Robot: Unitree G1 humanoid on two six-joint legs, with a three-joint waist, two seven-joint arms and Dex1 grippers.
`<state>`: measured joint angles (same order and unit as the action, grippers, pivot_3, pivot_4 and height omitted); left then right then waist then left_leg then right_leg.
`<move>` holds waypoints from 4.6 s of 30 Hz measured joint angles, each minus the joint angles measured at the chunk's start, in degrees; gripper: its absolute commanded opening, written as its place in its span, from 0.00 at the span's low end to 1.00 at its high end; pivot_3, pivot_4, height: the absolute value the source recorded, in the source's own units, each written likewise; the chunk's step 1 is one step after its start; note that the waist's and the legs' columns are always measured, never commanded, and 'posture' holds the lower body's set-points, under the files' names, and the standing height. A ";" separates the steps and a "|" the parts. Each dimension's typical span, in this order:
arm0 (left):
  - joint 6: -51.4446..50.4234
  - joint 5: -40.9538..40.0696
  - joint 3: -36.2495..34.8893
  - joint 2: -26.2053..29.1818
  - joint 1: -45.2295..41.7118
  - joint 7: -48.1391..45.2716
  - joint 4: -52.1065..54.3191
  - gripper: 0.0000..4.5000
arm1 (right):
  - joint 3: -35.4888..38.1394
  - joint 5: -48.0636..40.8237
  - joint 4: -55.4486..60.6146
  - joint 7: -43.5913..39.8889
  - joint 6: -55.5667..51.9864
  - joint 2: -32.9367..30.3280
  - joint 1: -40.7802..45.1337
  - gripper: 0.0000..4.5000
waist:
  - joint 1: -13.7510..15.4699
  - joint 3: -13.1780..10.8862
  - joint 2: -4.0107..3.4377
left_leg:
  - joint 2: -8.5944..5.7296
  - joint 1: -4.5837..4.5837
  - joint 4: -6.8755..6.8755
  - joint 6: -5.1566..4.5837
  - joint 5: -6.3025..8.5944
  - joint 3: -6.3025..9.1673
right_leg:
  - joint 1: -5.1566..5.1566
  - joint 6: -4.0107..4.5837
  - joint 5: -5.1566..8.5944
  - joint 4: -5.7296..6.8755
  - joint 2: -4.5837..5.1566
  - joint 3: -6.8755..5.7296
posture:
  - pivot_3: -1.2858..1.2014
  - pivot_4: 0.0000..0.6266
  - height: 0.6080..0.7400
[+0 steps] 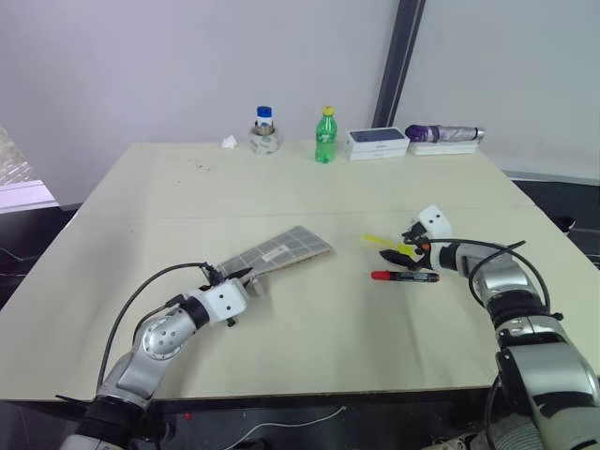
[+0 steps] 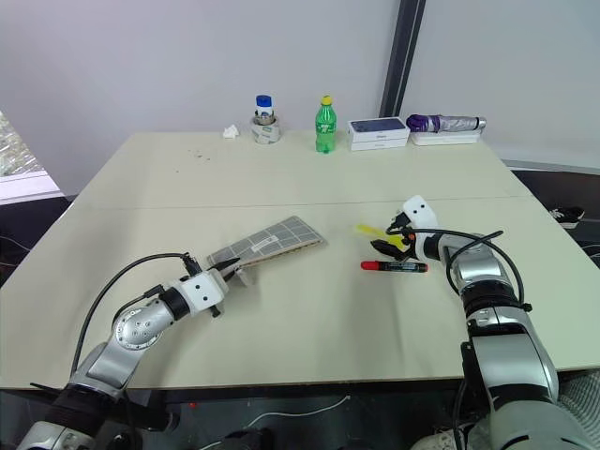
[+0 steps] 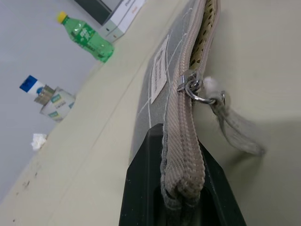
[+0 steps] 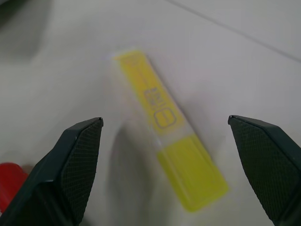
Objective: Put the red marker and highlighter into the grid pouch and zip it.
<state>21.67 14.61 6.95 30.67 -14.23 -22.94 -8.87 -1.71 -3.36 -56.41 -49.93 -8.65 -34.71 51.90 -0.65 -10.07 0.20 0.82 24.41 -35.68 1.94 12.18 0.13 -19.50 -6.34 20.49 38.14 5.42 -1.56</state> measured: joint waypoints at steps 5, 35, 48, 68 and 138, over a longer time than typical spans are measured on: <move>-1.12 0.02 -0.03 -0.50 -0.06 0.79 0.53 0.00 | -0.21 2.12 -6.63 0.62 1.83 0.27 2.98 0.81 | -0.11 0.00 -0.01 | 0.00 0.00 0.00 0.01 0.00 0.00 | 0.00 0.00 0.00 0.01 0.01 0.00 | 0.52 0.24 1.00; -2.05 -2.86 -1.10 -0.56 -1.15 -0.44 0.78 0.00 | -3.03 -11.00 64.10 6.89 -19.90 7.89 -31.26 0.20 | 0.00 -0.02 -0.03 | -0.06 0.02 -0.08 0.02 -0.01 0.15 | 0.02 -0.01 0.00 0.04 -0.02 -0.06 | 0.52 0.24 1.00; -0.37 -0.53 -0.01 0.99 -0.93 -1.06 1.30 0.00 | -4.40 -8.26 59.46 7.90 -18.38 8.69 -26.10 0.20 | 0.02 -0.03 -0.02 | -0.06 0.03 -0.06 0.02 -0.01 0.15 | 0.01 -0.01 0.00 0.03 -0.04 -0.06 | 0.52 0.24 1.00; 3.68 2.33 3.21 2.16 -0.92 -4.40 3.13 0.00 | -20.78 11.05 54.43 3.83 -0.73 4.67 -18.48 0.20 | 0.04 -0.03 -0.01 | -0.08 0.05 -0.07 0.02 -0.01 0.13 | -0.03 -0.01 0.00 0.04 -0.04 -0.05 | 0.52 0.24 1.00; 5.96 -1.24 1.82 0.50 -2.23 -6.00 0.38 0.00 | 0.87 -4.09 9.88 -19.66 13.01 -6.83 -13.57 0.81 | -0.03 -0.04 0.00 | -0.02 -0.02 -0.28 -0.01 0.01 0.03 | 0.17 -0.01 -0.01 0.03 -0.06 -0.06 | 0.52 0.24 1.00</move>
<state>27.63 13.37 8.78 31.17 -16.46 -28.94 -8.49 -0.84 -7.45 -46.53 -69.60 4.36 -41.54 38.33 -0.68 -10.11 0.20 0.80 24.39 -35.96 1.94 12.19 0.15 -19.33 -6.35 20.49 38.18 5.36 -1.62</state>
